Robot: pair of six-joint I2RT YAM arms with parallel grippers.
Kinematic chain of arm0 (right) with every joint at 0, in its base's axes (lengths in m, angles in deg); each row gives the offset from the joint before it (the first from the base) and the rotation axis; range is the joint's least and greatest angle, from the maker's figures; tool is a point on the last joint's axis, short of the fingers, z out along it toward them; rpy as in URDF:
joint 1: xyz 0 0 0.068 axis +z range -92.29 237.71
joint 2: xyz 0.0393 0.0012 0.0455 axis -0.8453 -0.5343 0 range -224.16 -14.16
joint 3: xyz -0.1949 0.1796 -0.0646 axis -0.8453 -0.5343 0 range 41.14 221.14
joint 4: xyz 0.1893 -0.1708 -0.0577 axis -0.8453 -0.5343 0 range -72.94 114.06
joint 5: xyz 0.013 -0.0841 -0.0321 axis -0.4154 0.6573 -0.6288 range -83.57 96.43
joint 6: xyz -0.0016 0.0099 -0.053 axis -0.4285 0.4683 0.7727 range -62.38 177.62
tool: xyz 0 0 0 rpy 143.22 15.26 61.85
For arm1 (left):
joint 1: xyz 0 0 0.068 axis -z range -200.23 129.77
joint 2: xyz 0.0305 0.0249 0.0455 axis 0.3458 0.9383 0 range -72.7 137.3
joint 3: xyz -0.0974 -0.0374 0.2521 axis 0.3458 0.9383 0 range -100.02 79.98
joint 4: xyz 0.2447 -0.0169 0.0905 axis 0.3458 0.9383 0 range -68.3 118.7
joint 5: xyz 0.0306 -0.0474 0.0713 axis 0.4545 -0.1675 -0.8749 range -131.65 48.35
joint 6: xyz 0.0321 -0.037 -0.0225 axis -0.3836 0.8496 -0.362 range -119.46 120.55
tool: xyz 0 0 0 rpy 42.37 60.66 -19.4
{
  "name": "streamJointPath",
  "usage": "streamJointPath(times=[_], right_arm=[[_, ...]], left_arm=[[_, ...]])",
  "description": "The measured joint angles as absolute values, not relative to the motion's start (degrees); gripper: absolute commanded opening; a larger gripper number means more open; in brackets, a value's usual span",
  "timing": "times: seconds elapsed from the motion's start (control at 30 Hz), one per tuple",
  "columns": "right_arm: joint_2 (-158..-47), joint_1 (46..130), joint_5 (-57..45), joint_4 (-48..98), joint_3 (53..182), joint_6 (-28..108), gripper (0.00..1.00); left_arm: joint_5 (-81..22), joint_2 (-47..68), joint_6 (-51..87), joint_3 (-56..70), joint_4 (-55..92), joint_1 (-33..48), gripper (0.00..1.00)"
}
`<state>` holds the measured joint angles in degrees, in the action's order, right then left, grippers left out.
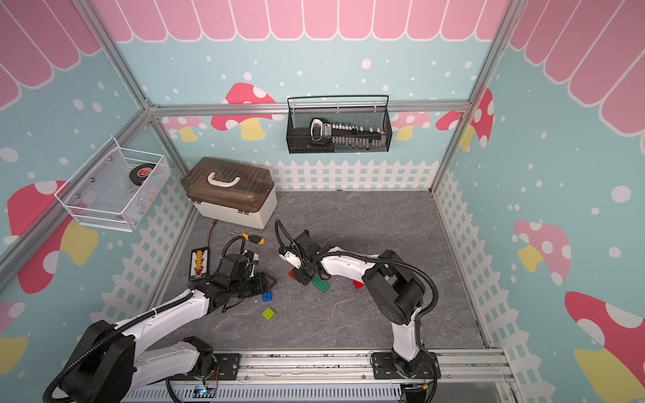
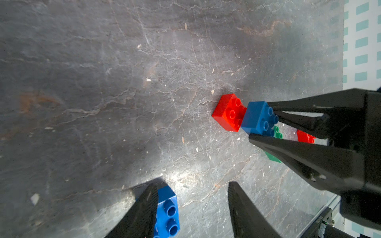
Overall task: Assemble the letter y with lego
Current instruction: Assemble the lego brick with the lego brick.
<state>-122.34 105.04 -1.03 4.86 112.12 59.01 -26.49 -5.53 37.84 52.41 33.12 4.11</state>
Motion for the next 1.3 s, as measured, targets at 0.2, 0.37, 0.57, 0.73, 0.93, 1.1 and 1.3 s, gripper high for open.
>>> streamJointPath(times=[0.2, 0.37, 0.57, 0.73, 0.93, 1.1, 1.3], right_arm=[[-123.1, 105.3, -0.5, 5.0, 112.1, 58.3, 0.25], [-123.4, 105.8, 0.5, 5.4, 112.3, 57.8, 0.25], [-124.9, 106.2, 2.0, 3.5, 114.2, 57.1, 0.24], [-125.2, 106.5, 2.7, 2.5, 115.0, 57.0, 0.24], [-128.7, 106.5, 3.5, -2.1, 120.7, 56.9, 0.23], [-130.2, 106.5, 3.4, -4.7, 123.1, 56.9, 0.22], [-131.3, 106.5, 3.8, -7.7, 125.6, 56.9, 0.25]], left_arm=[[-26.7, -5.5, 37.8, 52.9, 33.2, 4.1, 0.56], [-26.7, -5.5, 37.8, 53.0, 33.2, 4.1, 0.56], [-26.7, -5.5, 37.8, 53.0, 33.2, 4.1, 0.56], [-26.9, -5.5, 37.8, 53.0, 33.2, 4.1, 0.56], [-26.9, -5.5, 37.8, 53.0, 33.2, 4.1, 0.56], [-27.1, -5.5, 37.8, 53.0, 33.2, 4.1, 0.56], [-27.1, -5.5, 37.8, 53.0, 33.3, 3.9, 0.56]])
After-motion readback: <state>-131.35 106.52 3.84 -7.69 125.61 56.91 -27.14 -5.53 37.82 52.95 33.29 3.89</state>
